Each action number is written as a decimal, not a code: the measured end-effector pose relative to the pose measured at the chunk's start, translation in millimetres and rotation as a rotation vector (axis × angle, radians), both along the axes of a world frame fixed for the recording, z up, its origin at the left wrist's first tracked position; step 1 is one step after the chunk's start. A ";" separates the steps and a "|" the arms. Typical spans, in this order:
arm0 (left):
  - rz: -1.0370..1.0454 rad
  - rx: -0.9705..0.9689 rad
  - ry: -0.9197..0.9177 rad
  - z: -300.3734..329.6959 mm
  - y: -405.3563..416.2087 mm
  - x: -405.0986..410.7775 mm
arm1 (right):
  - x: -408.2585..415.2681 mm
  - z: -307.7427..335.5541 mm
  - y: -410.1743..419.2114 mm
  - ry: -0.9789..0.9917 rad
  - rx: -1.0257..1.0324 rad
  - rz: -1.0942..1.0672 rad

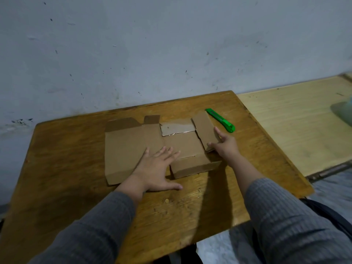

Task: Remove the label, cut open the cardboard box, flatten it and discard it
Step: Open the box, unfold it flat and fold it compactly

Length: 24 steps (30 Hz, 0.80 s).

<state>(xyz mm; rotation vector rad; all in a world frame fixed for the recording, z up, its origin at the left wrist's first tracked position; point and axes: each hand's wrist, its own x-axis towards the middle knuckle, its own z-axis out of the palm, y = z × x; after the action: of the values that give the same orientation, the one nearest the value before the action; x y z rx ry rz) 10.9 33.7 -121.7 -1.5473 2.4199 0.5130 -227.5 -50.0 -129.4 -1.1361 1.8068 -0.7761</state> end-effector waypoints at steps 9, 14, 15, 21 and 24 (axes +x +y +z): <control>0.112 -0.046 0.051 -4.5 5.3 -10.0 | -20.6 5.5 5.3 0.740 -0.177 0.326; 0.182 -0.105 0.113 -6.9 11.7 -11.5 | -42.9 -4.5 10.1 0.834 -0.487 0.831; 0.198 -0.111 0.126 -7.0 13.4 -11.3 | -48.3 -7.5 12.2 0.841 -0.440 0.902; 0.270 -0.065 0.032 -9.3 13.9 -18.0 | -72.9 -3.0 11.4 0.826 -0.352 1.088; 0.344 -0.033 0.012 -10.4 12.3 -21.8 | -74.6 4.6 2.9 0.844 -0.372 1.170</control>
<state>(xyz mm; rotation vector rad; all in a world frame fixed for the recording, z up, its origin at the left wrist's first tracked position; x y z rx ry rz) -10.9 46.0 -132.1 -1.9929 2.1865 0.5453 -302.1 -47.1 -124.8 -2.6516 1.1633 0.1421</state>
